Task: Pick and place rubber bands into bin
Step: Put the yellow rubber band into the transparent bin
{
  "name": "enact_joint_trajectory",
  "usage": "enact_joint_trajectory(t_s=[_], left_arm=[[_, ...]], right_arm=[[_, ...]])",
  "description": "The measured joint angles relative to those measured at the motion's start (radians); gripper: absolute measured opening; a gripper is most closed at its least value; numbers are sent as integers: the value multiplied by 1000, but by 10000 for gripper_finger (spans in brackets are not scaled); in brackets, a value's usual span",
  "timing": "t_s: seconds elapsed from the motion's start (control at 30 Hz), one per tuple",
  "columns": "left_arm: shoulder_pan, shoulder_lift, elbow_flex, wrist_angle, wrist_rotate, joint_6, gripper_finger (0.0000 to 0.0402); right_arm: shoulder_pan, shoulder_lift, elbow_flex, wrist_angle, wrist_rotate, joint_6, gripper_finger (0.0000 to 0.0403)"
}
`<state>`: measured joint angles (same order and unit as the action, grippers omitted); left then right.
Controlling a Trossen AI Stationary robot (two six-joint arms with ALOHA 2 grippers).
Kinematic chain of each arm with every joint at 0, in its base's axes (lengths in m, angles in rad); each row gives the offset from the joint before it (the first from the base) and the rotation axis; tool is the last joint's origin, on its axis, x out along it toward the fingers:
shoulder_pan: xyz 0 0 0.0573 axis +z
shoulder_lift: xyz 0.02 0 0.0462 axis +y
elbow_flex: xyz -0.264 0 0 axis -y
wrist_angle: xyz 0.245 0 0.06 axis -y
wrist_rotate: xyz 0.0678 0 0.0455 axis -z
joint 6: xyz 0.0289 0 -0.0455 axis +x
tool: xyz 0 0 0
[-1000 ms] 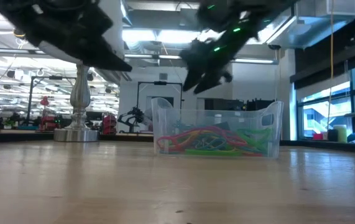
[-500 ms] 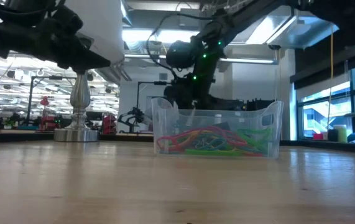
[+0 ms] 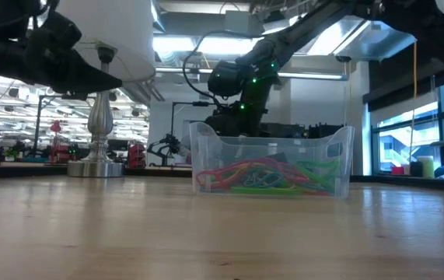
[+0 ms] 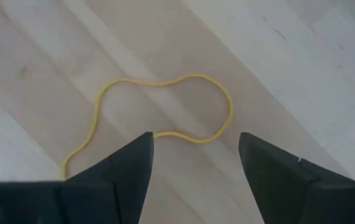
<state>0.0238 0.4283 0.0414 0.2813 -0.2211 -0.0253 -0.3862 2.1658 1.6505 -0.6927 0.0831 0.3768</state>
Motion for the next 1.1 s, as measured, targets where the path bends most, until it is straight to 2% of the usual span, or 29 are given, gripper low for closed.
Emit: enact_joint_trajectory(t_s=[0.13, 0.57, 0.8, 0.9, 1.1], left_arm=[[0, -107, -34, -8, 13, 44, 2], [25, -419, -34, -245, 144, 73, 2], [26, -428, -34, -256, 123, 117, 2], [26, -427, -34, -256, 122, 117, 1], [26, -425, -33, -257, 127, 116, 4]], right_arm=[[1, 0, 0, 18, -1, -19, 239], [0, 0, 0, 6, -9, -19, 239], [-4, 0, 0, -6, 19, -8, 239], [-15, 4, 0, -5, 63, 50, 239], [-37, 67, 1, -1, 46, 170, 239]])
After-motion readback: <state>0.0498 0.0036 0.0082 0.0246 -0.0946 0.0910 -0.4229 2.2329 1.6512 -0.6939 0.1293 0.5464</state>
